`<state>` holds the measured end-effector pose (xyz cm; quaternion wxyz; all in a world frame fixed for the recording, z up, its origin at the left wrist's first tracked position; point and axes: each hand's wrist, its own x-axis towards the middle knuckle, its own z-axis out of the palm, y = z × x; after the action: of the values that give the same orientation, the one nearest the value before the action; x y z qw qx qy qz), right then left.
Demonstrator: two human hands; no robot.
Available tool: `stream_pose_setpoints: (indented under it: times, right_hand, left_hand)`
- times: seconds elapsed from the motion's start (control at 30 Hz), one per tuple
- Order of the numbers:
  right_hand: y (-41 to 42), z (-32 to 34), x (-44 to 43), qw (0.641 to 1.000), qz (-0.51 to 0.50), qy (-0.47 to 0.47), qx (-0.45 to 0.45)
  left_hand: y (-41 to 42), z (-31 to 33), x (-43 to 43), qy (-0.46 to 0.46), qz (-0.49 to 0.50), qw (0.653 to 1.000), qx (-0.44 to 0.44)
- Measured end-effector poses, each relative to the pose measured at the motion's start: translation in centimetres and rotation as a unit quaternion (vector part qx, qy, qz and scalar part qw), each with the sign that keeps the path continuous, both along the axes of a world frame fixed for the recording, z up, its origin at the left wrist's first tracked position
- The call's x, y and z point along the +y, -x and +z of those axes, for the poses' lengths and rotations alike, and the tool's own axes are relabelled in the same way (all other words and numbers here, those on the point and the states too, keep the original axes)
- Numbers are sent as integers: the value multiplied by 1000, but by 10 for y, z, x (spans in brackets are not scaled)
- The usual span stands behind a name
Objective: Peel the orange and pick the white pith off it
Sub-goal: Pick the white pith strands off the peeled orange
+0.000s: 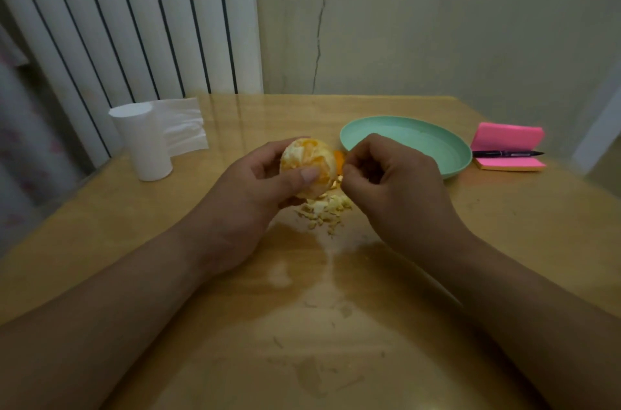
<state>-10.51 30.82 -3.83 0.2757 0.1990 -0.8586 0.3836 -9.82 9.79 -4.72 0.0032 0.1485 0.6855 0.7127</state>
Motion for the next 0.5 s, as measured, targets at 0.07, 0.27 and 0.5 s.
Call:
stream_pose_setpoints:
  times: [0.07, 0.27, 0.5]
  right_hand:
    - [1, 0, 0, 1000, 12, 10, -2]
    - [-8, 3, -5, 998, 57, -13, 19]
    - [-6, 6, -1, 988, 20, -136, 70]
  left_hand:
    - [3, 0, 1, -62, -22, 997, -27]
    - [5, 0, -4, -66, -31, 997, -35]
    - [7, -5, -8, -3, 5, 1000, -12]
